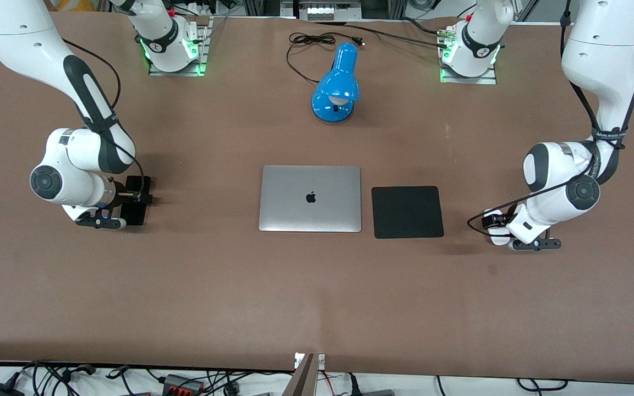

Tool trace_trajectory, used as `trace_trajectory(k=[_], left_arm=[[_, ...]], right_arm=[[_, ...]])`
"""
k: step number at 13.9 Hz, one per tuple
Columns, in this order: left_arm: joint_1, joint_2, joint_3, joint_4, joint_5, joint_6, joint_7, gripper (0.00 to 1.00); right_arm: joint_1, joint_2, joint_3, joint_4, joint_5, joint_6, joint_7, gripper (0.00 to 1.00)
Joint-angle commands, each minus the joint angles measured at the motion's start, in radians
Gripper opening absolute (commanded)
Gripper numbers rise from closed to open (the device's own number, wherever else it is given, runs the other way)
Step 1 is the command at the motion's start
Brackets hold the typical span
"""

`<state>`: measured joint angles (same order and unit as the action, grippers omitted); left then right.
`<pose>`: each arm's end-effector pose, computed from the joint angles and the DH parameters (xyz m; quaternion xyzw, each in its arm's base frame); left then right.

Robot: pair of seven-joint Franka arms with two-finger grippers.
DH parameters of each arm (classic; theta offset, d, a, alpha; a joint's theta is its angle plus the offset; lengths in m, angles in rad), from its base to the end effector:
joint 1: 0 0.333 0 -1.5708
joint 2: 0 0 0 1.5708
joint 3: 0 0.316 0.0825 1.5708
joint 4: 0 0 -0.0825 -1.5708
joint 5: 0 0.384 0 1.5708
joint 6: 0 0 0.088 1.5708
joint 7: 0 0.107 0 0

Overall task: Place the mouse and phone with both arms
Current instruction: 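Grasp the black phone with the right gripper while the left gripper grasps the mouse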

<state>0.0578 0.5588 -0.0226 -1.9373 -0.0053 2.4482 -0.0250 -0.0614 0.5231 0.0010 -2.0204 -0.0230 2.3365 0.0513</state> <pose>0.6168 0.0221 0.1891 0.9991 0.0337 -0.0238 0.0078 0.5768 -0.0352 0.1718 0.9935 -0.0468 -0.1033 0.0067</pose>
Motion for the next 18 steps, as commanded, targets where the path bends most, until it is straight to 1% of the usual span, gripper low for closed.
trace_trajectory(k=[1, 3, 5, 7, 8, 9, 10, 11, 12, 13, 14, 15, 17, 18], left_arm=[[0.016, -0.002, -0.019, -0.014, -0.03, 0.023, 0.027, 0.81], [0.016, 0.01, -0.02, -0.014, -0.03, 0.038, 0.027, 0.79], [0.013, 0.009, -0.02, -0.014, -0.03, 0.038, 0.027, 0.68], [0.013, 0.009, -0.02, -0.012, -0.029, 0.037, 0.03, 0.53], [0.014, 0.007, -0.022, -0.011, -0.028, 0.038, 0.036, 0.44], [0.013, 0.006, -0.022, -0.009, -0.028, 0.037, 0.036, 0.35], [0.013, 0.0, -0.028, -0.005, -0.03, 0.026, 0.034, 0.34], [0.013, -0.014, -0.054, -0.005, -0.03, 0.02, 0.03, 0.3], [0.013, -0.032, -0.075, -0.002, -0.03, -0.003, 0.027, 0.27], [0.008, -0.048, -0.095, 0.004, -0.03, -0.026, 0.022, 0.25], [0.004, -0.053, -0.129, 0.021, -0.03, -0.052, 0.005, 0.26], [0.002, -0.054, -0.161, 0.024, -0.03, -0.092, -0.033, 0.26], [-0.001, -0.053, -0.223, 0.029, -0.028, -0.104, -0.105, 0.26], [-0.003, -0.05, -0.249, 0.029, -0.028, -0.106, -0.148, 0.26]], right_arm=[[0.0, 0.011, 0.002, 0.005, -0.015, 0.004, 0.007, 1.0], [0.002, 0.017, 0.001, 0.008, -0.018, 0.006, 0.005, 1.0], [0.0, 0.018, 0.001, 0.012, -0.04, 0.004, 0.004, 1.0], [-0.002, 0.018, -0.001, 0.012, -0.044, 0.0, 0.002, 1.0], [0.002, 0.018, 0.001, 0.012, -0.044, -0.002, 0.002, 0.78], [0.003, 0.018, 0.001, 0.012, -0.044, -0.002, 0.007, 0.54], [0.003, 0.017, 0.001, 0.012, -0.044, -0.002, 0.009, 0.4], [0.002, 0.017, 0.001, 0.012, -0.046, -0.002, 0.002, 0.31], [0.002, 0.015, 0.004, 0.012, -0.044, -0.003, 0.001, 0.26], [0.003, 0.006, 0.007, 0.014, -0.044, -0.003, -0.004, 0.23], [0.009, -0.009, 0.014, 0.023, -0.044, -0.028, 0.001, 0.22], [0.027, -0.032, 0.03, 0.041, -0.043, -0.089, 0.021, 0.21], [0.069, -0.04, 0.042, 0.132, -0.028, -0.208, 0.025, 0.21], [0.099, -0.035, 0.048, 0.173, -0.023, -0.227, 0.027, 0.21]])
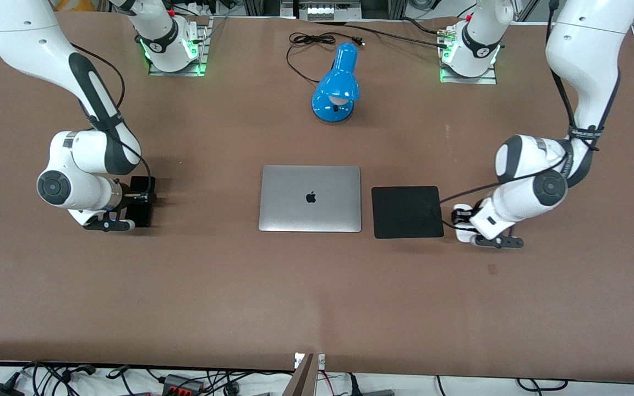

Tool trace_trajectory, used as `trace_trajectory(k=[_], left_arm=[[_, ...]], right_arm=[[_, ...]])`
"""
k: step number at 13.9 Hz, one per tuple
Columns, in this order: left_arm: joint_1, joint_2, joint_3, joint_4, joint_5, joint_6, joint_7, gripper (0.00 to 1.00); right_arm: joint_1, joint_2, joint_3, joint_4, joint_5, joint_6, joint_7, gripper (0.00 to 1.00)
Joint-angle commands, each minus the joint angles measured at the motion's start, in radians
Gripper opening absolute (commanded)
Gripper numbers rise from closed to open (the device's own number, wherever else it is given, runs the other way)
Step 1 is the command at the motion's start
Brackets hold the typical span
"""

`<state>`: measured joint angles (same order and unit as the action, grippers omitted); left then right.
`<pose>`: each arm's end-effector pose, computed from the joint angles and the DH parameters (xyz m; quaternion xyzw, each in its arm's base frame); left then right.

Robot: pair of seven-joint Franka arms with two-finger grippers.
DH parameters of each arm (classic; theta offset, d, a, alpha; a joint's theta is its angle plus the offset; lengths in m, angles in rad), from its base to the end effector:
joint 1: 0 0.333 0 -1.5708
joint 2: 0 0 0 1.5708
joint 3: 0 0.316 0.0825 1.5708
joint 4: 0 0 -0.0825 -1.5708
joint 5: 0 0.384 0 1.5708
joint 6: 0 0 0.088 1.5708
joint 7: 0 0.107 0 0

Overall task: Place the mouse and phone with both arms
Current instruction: 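Carry the phone beside the laptop while the left gripper carries the mouse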

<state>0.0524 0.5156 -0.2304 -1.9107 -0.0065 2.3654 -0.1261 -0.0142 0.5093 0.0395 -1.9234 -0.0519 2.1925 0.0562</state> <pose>0.6156 -0.1046 0.2271 0.9979 -0.0104 -0.0326 0.0546 0.5987 0.0127 0.2062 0.9928 0.0009 -0.1190 0.0141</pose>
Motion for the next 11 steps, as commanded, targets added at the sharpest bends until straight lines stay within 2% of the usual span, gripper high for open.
trace_trajectory(k=[1, 3, 4, 6, 9, 11], left_arm=[[-0.003, -0.003, -0.068, -0.004, -0.027, -0.026, -0.088, 0.26], [-0.047, 0.001, -0.092, -0.007, -0.027, -0.026, -0.169, 0.27], [-0.089, 0.01, -0.092, -0.002, -0.026, -0.023, -0.208, 0.28], [-0.159, 0.023, -0.087, 0.004, -0.015, -0.017, -0.234, 0.3], [-0.172, 0.053, -0.086, 0.038, 0.002, -0.015, -0.225, 0.3], [-0.17, 0.075, -0.087, 0.048, 0.103, -0.015, -0.228, 0.3]], right_arm=[[0.092, -0.017, 0.008, 0.096, 0.029, -0.08, 0.024, 0.21], [0.169, 0.024, 0.008, 0.13, 0.119, -0.059, 0.08, 0.21], [0.203, 0.05, 0.008, 0.144, 0.135, -0.037, 0.114, 0.21], [0.273, 0.084, 0.008, 0.149, 0.135, 0.035, 0.203, 0.21], [0.335, 0.124, 0.007, 0.149, 0.126, 0.087, 0.286, 0.21], [0.356, 0.132, 0.007, 0.149, 0.122, 0.087, 0.297, 0.21]])
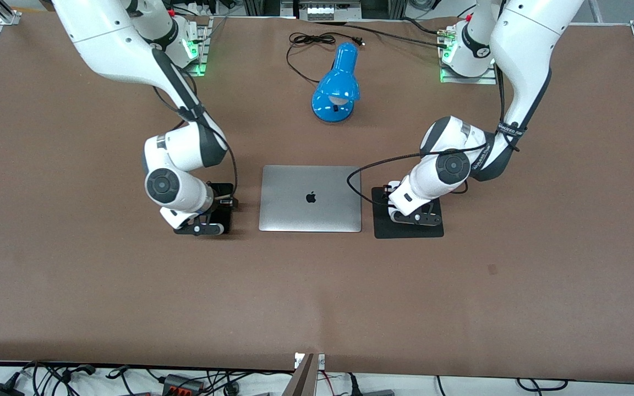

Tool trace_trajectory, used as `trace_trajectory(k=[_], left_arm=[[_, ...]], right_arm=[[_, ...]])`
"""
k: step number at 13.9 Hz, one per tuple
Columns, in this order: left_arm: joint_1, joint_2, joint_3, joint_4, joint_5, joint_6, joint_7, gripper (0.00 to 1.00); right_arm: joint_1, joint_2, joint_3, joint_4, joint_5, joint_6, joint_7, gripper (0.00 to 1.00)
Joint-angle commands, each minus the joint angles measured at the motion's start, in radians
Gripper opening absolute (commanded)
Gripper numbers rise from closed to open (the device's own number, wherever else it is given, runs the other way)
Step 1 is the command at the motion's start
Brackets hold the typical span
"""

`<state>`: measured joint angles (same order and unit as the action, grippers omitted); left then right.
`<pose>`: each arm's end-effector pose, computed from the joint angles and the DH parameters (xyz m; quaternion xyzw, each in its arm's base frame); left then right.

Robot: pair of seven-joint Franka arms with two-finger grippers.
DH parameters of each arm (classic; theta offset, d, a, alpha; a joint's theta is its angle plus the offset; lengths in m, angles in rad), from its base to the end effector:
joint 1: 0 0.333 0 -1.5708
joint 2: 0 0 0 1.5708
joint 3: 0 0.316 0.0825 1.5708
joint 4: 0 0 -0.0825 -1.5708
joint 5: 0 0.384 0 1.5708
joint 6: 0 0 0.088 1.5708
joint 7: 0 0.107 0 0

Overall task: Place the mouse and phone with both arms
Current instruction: 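Carry the phone beside the laptop while the left gripper carries the mouse, then lower and release the phone while the left gripper releases the mouse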

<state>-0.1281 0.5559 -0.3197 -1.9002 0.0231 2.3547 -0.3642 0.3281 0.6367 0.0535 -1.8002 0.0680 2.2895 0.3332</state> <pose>0.5660 -0.2623 0.2134 0.9960 -0.0306 -0.0637 0.0555 0.5916 0.2371 0.1808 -0.9965 0.0041 0.0828 0.0119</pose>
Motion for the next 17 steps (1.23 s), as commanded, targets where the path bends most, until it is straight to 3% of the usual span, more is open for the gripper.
trace_trajectory(k=[1, 4, 5, 6, 7, 8, 9, 13, 15, 17], left_arm=[[0.021, 0.044, 0.002, 0.049, 0.084, -0.006, 0.01, 0.3], [0.019, 0.07, 0.007, 0.058, 0.089, -0.003, 0.001, 0.31], [0.015, 0.075, 0.008, 0.059, 0.089, -0.003, -0.008, 0.38], [0.019, 0.076, 0.007, 0.062, 0.089, -0.003, -0.037, 0.53], [0.021, 0.081, 0.007, 0.082, 0.09, -0.017, -0.048, 0.79], [0.025, 0.072, 0.007, 0.087, 0.09, -0.028, -0.045, 1.0], [0.028, 0.062, 0.008, 0.108, 0.09, -0.072, -0.047, 1.0], [0.108, 0.027, 0.008, 0.36, 0.094, -0.487, -0.022, 1.0], [0.178, -0.039, 0.007, 0.388, 0.094, -0.57, 0.011, 1.0], [0.249, -0.117, 0.005, 0.389, 0.092, -0.635, 0.103, 1.0]], right_arm=[[0.022, 0.012, -0.008, 0.025, 0.003, -0.009, 0.021, 0.21], [0.026, 0.031, -0.008, 0.025, -0.004, 0.002, 0.02, 0.21], [0.029, 0.034, -0.008, 0.025, -0.004, 0.01, 0.02, 0.21], [0.031, 0.034, -0.008, 0.025, -0.001, 0.013, 0.021, 0.36], [0.031, 0.032, -0.008, 0.025, 0.01, 0.013, 0.029, 0.99], [0.032, 0.026, -0.008, 0.027, 0.007, 0.013, 0.032, 1.0], [0.028, -0.004, -0.009, 0.027, 0.004, 0.007, 0.027, 1.0], [0.019, -0.175, -0.044, 0.048, -0.007, -0.089, 0.01, 1.0], [0.017, -0.235, -0.072, 0.132, -0.039, -0.206, -0.009, 1.0], [0.002, -0.241, -0.11, 0.288, -0.045, -0.376, -0.014, 1.0]])
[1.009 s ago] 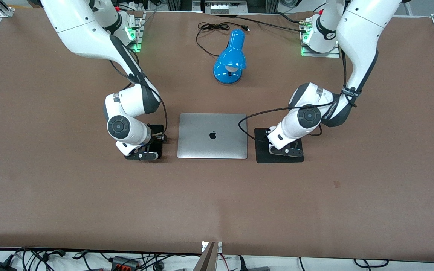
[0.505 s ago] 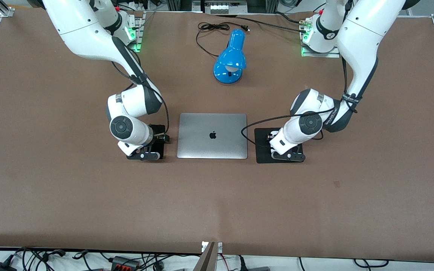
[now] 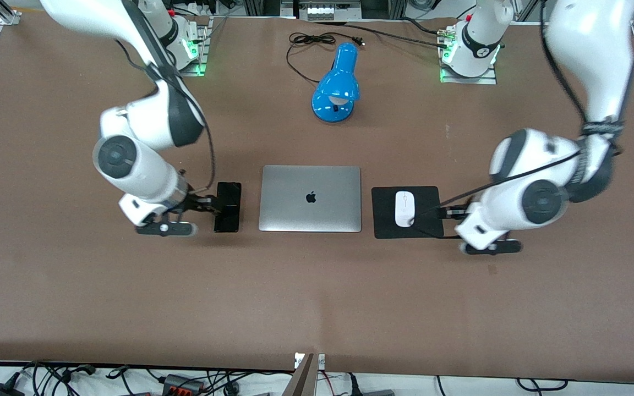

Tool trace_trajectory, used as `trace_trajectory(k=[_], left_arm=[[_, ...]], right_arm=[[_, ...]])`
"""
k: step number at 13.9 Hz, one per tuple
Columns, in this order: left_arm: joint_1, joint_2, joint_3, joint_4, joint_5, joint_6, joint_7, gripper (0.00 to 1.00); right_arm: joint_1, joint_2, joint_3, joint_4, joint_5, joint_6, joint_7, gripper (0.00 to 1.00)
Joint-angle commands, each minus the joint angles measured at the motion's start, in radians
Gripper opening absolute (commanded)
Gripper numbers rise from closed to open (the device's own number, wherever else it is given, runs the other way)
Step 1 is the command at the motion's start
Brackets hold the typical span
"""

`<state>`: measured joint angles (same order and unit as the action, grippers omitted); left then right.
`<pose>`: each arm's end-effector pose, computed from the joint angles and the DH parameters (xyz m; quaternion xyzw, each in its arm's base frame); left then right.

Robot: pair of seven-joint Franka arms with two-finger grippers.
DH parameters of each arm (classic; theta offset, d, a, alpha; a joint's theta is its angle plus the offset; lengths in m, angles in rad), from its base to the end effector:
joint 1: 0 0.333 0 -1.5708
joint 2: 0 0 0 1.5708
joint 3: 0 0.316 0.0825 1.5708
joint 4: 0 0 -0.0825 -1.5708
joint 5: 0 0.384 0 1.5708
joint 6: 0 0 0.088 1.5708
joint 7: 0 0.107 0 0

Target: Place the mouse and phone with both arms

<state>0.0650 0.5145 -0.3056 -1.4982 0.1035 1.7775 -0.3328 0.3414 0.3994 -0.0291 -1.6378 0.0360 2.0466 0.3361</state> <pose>0.6591 -0.1215 0.3655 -0.9933 -0.0406 0.1085 0.0042 0.6344 0.2091 0.3870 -0.9998 0.0189 -0.0012 0.0114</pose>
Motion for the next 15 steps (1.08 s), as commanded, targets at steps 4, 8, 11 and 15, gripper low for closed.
trace_trajectory(k=[4, 8, 11, 15], left_arm=[[0.215, -0.259, -0.015, -0.023, 0.001, -0.101, 0.189, 1.0], [0.263, -0.372, -0.018, -0.045, -0.03, -0.148, 0.195, 1.0], [0.263, -0.502, -0.044, -0.195, -0.053, -0.119, 0.195, 1.0], [0.21, -0.576, -0.002, -0.26, -0.057, -0.041, 0.213, 1.0]], right_arm=[[-0.114, -0.005, -0.045, 0.32, -0.01, -0.341, -0.037, 1.0], [-0.246, -0.043, -0.046, 0.34, -0.002, -0.353, -0.176, 1.0], [-0.329, -0.092, -0.04, 0.331, 0.001, -0.355, -0.307, 1.0], [-0.355, -0.119, -0.032, 0.328, -0.001, -0.399, -0.338, 1.0]])
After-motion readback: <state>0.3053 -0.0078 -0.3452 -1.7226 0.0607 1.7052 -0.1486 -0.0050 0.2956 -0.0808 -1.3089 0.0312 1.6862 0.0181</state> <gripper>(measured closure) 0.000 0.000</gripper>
